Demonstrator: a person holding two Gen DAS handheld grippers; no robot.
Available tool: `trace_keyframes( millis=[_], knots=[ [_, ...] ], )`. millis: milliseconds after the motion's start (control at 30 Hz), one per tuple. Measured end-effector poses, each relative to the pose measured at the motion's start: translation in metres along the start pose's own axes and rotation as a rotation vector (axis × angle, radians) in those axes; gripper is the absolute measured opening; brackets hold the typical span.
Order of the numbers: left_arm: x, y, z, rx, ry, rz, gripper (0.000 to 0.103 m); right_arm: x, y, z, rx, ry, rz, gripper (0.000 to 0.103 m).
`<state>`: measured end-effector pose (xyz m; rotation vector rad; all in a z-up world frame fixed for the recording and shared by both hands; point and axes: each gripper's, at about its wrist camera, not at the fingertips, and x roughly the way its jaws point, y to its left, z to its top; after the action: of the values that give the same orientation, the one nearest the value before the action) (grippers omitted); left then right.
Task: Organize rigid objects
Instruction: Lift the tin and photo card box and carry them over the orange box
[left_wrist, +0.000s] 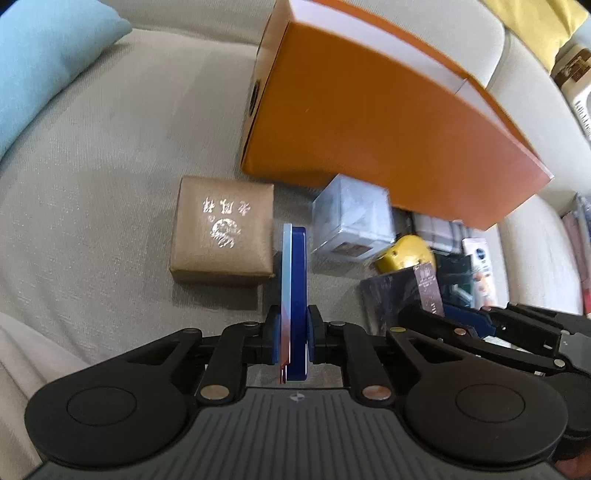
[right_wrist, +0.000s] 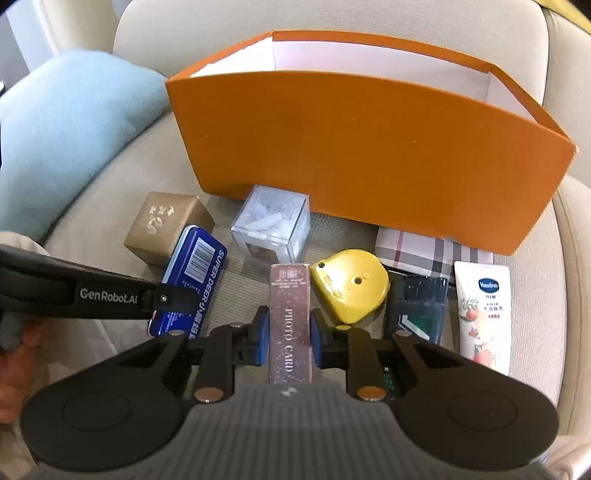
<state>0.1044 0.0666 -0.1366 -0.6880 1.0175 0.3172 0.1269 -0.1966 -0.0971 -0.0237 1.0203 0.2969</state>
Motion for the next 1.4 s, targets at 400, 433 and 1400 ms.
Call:
trace_keyframes(
  millis=[400,433,1400],
  knots=[
    [-0.078,-0.032,0.036,-0.012,-0.117,-0.181,0.014,-0.067,-0.033,0.033,0.132,-0.105,0.114,0.023],
    [-0.083,-0.037,0.045,-0.003,-0.12,-0.188,0.014,-0.073,-0.036,0.038,0.137,-0.12,0.118,0.023],
    [0.111,-0.078,0.229,0.013,0.144,-0.11,0.014,0.087,-0.166,0.224,0.448,-0.003,0.069,0.023]
  ],
)
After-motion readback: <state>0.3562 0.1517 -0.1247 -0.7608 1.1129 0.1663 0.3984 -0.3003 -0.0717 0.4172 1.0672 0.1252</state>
